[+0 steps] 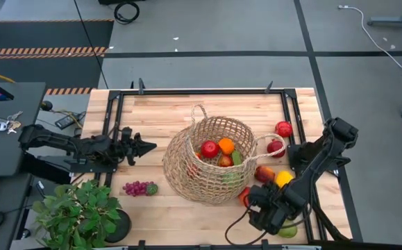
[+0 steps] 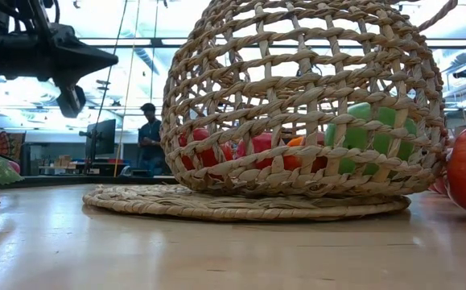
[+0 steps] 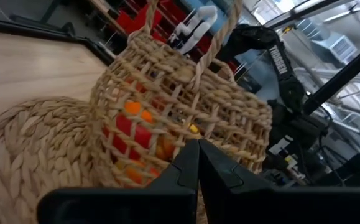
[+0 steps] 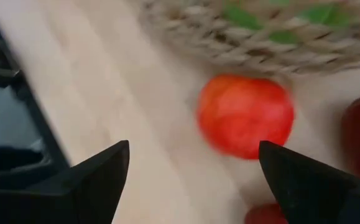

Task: Build produce basket
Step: Put the red apple into the brown basket

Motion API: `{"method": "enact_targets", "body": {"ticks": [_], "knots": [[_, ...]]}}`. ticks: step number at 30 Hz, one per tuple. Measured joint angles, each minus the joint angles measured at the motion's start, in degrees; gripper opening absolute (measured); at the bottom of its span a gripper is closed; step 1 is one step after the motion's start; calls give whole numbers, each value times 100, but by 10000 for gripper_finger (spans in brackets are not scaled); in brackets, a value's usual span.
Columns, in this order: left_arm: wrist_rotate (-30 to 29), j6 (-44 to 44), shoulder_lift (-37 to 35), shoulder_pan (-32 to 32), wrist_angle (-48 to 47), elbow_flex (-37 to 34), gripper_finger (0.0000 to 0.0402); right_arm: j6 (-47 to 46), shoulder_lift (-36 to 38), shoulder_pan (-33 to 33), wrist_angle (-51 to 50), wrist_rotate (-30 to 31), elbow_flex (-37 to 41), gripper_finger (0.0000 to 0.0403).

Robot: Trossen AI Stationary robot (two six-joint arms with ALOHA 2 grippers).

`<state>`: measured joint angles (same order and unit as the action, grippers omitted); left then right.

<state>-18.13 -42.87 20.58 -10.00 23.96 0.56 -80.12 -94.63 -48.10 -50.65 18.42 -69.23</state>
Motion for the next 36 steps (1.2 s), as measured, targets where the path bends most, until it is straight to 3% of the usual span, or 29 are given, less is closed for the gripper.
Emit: {"method": "enact_targets", "body": {"ticks": [6, 13, 17, 36], "knots": [[0, 2, 0, 0, -38, 0, 17, -264, 322, 25, 110, 601, 587, 354], [0, 6, 0, 0, -35, -2, 19, 411, 501, 319, 1457, 96, 1386, 378], [0, 8, 0, 0, -33, -2, 16, 668, 501, 489, 1481, -18, 1443, 397], [-2, 3, 0, 2, -28, -2, 20, 1622, 470, 656, 1790, -179, 1447, 397]]}}
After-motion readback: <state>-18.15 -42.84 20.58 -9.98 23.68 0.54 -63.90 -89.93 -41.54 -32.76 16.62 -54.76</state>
